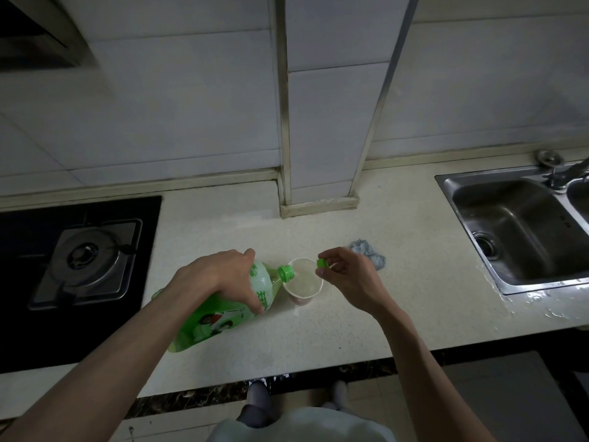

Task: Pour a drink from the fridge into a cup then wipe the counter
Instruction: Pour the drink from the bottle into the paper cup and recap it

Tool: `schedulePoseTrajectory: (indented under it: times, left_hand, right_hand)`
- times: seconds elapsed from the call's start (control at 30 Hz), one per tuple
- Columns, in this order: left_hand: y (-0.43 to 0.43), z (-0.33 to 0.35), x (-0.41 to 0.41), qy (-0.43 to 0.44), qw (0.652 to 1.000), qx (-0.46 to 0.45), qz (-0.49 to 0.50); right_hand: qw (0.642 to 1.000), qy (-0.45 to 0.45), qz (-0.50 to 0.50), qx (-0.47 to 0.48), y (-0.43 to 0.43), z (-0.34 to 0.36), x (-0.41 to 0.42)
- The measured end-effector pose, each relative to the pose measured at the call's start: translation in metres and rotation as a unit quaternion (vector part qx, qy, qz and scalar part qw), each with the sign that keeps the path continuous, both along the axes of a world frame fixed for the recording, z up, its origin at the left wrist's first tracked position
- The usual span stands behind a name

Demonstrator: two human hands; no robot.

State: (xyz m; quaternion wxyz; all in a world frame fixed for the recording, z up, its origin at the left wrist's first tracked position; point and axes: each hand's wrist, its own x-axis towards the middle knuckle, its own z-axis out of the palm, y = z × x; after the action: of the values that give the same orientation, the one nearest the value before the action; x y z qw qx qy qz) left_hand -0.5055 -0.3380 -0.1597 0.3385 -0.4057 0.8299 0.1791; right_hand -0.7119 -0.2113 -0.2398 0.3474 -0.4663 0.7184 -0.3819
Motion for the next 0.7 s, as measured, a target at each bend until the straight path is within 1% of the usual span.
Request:
schedulePoseTrajectory:
  times: [0.17, 0.4, 0.57, 0.7]
  left_hand:
    - [0.001, 0.002, 0.001, 0.027, 1.0, -0.007, 0.001]
    - [0.004, 0.002, 0.009, 0.132, 0.991, -0.037, 0.0]
    - [0.012, -0.002, 0.02, 0.241, 0.969, -0.034, 0.039]
    - [0.017, -0.005, 0.027, 0.314, 0.946, -0.024, 0.081]
  right_hand:
    - [1.0, 0.006, 0.004, 0.002, 0.0, 0.002, 0.001]
    - [1.0, 0.012, -0.006, -0.015, -0.002, 0.012, 0.005]
    - [0.998, -0.044, 0.0, -0.051, -0.005, 0.029, 0.011]
    - [0.995, -0.063, 0.036, -0.069, -0.009, 0.046, 0.018]
